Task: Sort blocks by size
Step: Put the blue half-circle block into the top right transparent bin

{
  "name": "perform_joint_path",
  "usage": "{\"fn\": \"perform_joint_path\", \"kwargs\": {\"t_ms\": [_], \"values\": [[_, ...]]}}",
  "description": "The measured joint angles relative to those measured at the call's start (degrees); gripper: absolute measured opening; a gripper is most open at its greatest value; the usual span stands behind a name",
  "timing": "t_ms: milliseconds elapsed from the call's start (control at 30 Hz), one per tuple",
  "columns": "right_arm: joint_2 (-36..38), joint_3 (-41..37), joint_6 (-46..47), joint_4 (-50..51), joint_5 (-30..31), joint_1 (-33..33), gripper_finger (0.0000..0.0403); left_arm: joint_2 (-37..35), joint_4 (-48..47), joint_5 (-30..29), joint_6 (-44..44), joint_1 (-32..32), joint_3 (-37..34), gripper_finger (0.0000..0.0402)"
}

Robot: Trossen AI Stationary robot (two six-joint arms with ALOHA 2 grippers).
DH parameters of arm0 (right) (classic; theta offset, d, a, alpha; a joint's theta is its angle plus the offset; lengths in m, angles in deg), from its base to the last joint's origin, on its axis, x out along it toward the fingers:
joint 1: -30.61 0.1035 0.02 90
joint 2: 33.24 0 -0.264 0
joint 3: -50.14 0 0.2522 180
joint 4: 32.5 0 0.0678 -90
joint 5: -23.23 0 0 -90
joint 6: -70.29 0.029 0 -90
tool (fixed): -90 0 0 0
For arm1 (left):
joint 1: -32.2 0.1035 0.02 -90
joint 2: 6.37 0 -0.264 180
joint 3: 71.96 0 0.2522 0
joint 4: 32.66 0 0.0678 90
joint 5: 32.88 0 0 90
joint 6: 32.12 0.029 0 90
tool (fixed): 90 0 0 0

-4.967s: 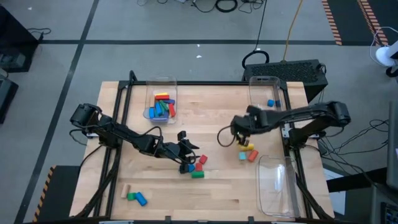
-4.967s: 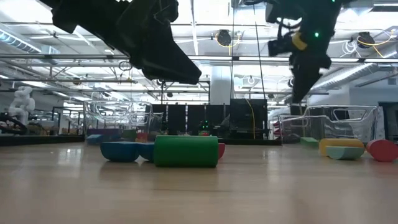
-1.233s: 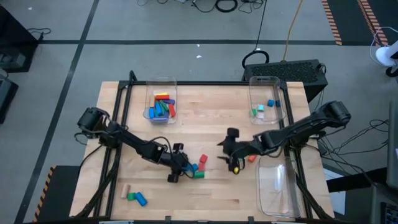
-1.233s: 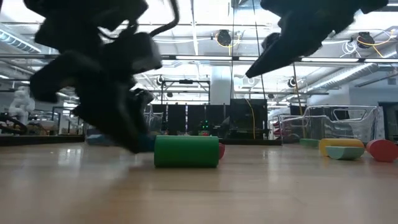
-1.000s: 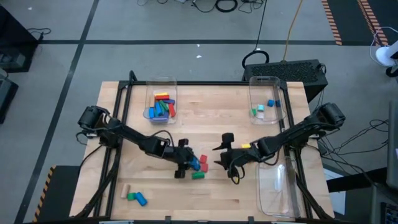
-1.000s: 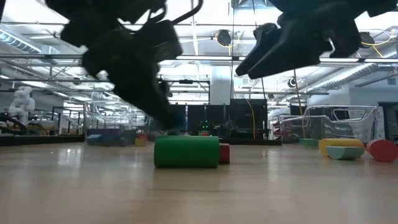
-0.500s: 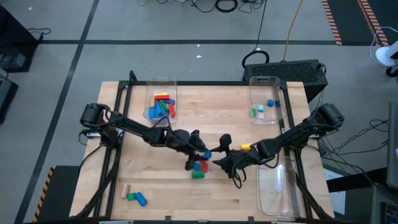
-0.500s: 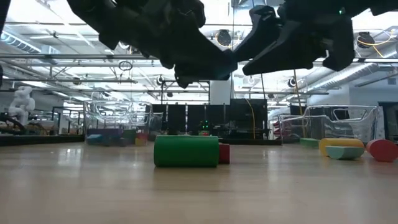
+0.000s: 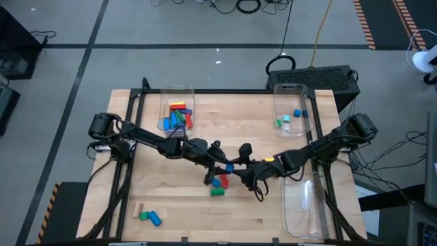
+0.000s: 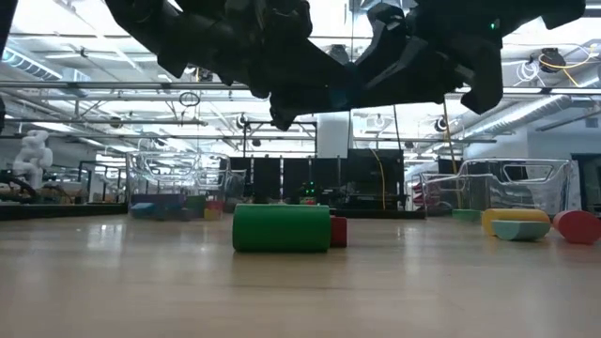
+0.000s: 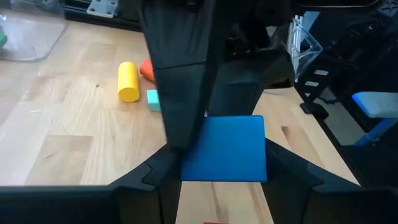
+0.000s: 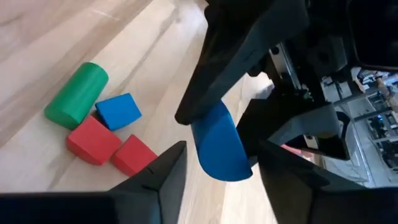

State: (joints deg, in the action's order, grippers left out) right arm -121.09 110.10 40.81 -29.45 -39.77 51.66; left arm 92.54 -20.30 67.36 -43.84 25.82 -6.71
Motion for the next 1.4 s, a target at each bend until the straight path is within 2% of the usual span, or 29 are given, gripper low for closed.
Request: {"fn": "perform_joint_path", "kwargs": {"t_ms": [167,433,533,700,833,967,1133,1200,1300,1400], "values": [[0.0,0.0,-0.2,-0.6,-2.0,0.0,0.0136,0.0,0.0,0.0,0.0,0.0,0.0,0.0175],[0.0,0.0,0.0,-1.1,-3.2,0.0,0.0108,0.0,-0.1,0.1,-0.5,0.0,0.0,0.0177],[0.0,0.0,1.1,-1.5,-3.3,0.0,0.0087,0.0,0.4,-0.9,-1.9,0.1,0.0,0.0201],[0.6,0.0,7.3,0.1,-3.0,0.0,0.0067,0.0,0.1,-1.4,-2.4,1.0,0.0,0.0265],[4.4,0.0,14.6,6.1,0.1,0.0,0.0067,0.0,-2.7,-1.7,-1.1,1.6,0.0,0.0294],[10.2,0.0,21.3,14.9,5.1,-0.3,0.0068,-0.1,-6.4,-1.7,-1.0,2.1,0.0,0.0300],[19.4,0.0,32.6,31.6,9.8,-2.6,0.0069,-0.1,-13.9,-1.8,1.0,2.1,0.0,0.0301],[23.1,0.0,38.6,38.6,11.9,-4.1,0.0069,-0.1,-16.5,-3.8,1.6,1.7,0.0,0.0301],[28.3,0.0,49.4,47.4,15.2,-7.5,0.0069,-0.1,-18.0,-10.0,1.5,1.1,0.0,0.0301],[32.1,0.0,58.0,55.6,15.5,-11.8,0.0070,-0.1,-18.2,-13.2,0.3,0.8,0.0,0.0301]]}}
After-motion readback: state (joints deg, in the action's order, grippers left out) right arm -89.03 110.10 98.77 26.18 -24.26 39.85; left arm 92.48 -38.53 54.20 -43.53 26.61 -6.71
